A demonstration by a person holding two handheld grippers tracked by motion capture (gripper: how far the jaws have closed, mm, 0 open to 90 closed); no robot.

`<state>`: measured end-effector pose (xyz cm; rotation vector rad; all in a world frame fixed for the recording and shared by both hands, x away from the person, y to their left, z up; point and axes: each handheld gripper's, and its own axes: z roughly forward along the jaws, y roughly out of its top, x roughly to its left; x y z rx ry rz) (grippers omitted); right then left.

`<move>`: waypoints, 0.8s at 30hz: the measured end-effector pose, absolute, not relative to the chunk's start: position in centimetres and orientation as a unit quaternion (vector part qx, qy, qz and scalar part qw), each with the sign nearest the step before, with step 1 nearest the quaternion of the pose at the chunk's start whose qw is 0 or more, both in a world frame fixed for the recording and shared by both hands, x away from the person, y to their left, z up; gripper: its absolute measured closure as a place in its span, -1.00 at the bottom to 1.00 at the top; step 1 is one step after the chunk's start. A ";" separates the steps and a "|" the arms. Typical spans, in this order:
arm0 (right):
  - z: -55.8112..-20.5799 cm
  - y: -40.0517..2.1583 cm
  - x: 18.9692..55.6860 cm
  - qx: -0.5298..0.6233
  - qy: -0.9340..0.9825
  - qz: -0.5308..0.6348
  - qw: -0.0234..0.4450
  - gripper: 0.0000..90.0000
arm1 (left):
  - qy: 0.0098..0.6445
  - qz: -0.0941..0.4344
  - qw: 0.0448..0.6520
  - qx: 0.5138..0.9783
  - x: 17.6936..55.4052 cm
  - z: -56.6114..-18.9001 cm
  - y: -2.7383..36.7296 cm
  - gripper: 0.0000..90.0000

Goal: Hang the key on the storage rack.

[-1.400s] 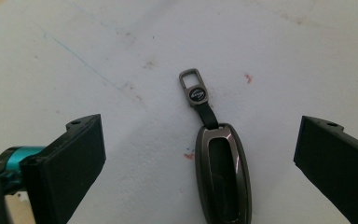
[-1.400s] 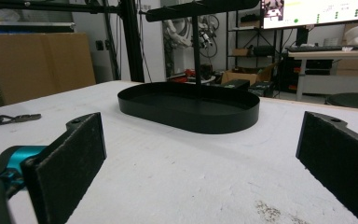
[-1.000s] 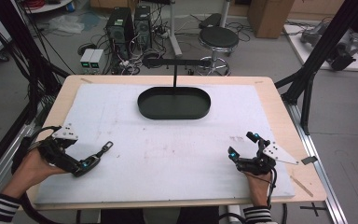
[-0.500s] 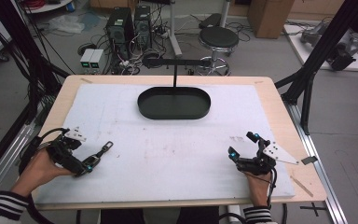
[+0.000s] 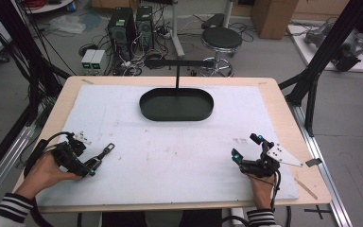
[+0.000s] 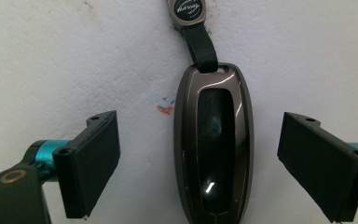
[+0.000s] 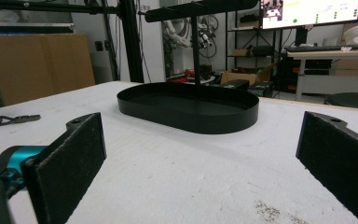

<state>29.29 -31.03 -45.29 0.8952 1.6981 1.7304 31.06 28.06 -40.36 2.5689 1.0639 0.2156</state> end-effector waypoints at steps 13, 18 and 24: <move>-45.3 -31.0 29.3 0.334 0.631 0.644 0.274 -0.99 | 0.376 0.050 0.156 0.912 31.3 -40.7 27.5 -0.55; -45.3 -31.0 29.3 0.335 0.631 0.644 0.273 -0.99 | 0.375 0.040 0.152 0.914 31.3 -40.7 27.4 -0.39; -45.3 -31.0 29.3 0.334 0.631 0.644 0.275 -0.99 | 0.380 0.033 0.137 0.914 31.4 -40.7 27.4 -0.33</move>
